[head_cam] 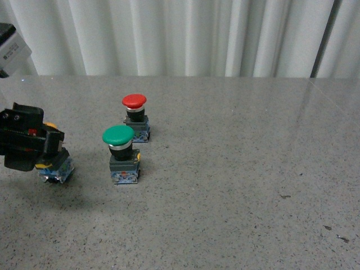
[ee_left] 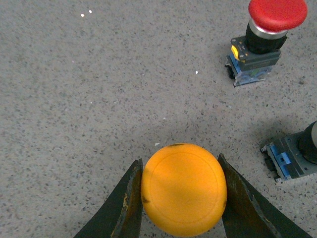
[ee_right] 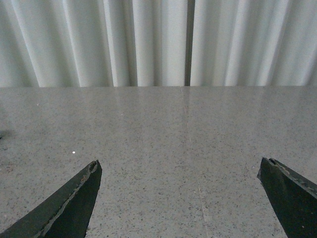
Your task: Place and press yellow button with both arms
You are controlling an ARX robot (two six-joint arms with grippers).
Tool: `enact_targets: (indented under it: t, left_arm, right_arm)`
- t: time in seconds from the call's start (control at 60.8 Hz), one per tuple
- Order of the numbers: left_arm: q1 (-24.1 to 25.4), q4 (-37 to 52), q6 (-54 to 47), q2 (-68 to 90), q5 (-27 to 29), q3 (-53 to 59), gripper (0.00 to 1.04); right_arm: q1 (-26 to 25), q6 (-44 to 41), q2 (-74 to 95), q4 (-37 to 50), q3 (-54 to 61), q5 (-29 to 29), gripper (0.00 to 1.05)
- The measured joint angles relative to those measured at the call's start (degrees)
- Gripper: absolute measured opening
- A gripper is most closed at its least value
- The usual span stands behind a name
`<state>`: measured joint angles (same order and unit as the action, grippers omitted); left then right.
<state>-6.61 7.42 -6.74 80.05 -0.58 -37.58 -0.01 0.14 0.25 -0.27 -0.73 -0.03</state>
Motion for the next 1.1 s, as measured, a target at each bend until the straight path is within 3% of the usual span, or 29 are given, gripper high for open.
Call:
enact_targets:
  t: [0.148, 0.263, 0.477, 0.608, 1.101]
  left_arm:
    - [-1.2, -2.9, -0.9, -5.1, 1.5, -1.6, 0.35]
    - [-5.0, -3.3, -0.6, -8.1, 4.0, -10.2, 0.35]
    - [-20.0, -4.7, 5.6, 7.2, 9.0, -25.2, 0.35]
    - [-26.8, -3.8, 11.6, 14.1, 10.2, -28.0, 0.35]
    - [-28.5, -1.4, 23.2, 22.4, 12.0, -25.8, 0.35]
  right_arm:
    - [0.0, 0.0, 0.0, 0.0, 0.0, 0.0, 0.98]
    - [0.0, 0.0, 0.0, 0.0, 0.0, 0.0, 0.98]
    - [0.0, 0.0, 0.0, 0.0, 0.0, 0.0, 0.98]
    - [0.0, 0.0, 0.0, 0.0, 0.0, 0.0, 0.98]
    - [0.0, 0.0, 0.0, 0.0, 0.0, 0.0, 0.98]
